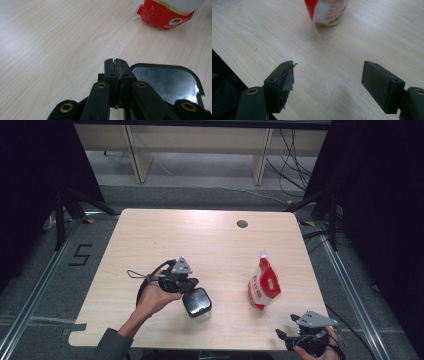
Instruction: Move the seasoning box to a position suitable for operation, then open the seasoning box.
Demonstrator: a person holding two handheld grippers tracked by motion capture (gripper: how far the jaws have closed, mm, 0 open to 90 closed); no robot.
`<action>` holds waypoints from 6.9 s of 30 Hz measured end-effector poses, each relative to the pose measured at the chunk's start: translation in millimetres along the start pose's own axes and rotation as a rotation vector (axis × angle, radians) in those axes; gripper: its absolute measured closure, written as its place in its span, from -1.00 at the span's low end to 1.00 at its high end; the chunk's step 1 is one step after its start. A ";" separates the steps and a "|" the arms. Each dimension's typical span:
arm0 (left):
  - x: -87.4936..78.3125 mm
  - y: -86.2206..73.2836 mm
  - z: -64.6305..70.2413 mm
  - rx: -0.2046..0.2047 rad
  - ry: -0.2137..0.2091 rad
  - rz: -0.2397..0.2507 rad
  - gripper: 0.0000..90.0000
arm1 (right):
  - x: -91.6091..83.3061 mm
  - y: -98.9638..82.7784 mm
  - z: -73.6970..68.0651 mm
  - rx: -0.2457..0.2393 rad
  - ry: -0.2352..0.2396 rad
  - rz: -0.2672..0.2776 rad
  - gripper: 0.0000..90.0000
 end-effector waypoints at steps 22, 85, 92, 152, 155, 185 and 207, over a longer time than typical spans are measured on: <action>-40.2 -46.0 -5.1 -0.107 -0.049 0.046 0.78 | -1.2 2.2 -0.7 0.001 -0.007 0.007 -0.42; -12.0 -88.5 31.0 0.073 -0.086 0.142 0.59 | -0.8 9.1 -13.1 -0.050 0.033 0.044 -0.41; -4.4 -79.7 35.9 0.062 -0.071 0.138 0.59 | -1.2 9.7 -18.2 -0.044 0.045 0.042 -0.41; -9.8 -55.2 16.4 0.011 -0.108 0.186 -0.14 | -2.8 20.4 -39.9 -0.119 0.117 0.115 -0.53; -15.7 -50.8 16.6 -0.002 -0.106 0.208 -0.04 | -2.2 24.4 -42.2 -0.139 0.127 0.137 -0.56; -4.4 -13.4 34.0 0.031 -0.081 0.251 0.97 | 10.7 36.2 -69.8 -0.196 0.176 0.135 -0.39; -3.5 -15.2 33.3 -0.002 -0.086 0.260 0.97 | 20.7 63.5 -93.4 -0.313 0.168 0.189 0.40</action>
Point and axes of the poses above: each handheld gripper's, and its own axes: x roughly forward along the jaws, y roughly out of its top, z roughly to its right, the point moved 8 cm from there along x, roughly forward along the jaws, and after that the axes turned 6 degrees about -z, right-handed, at the moved point
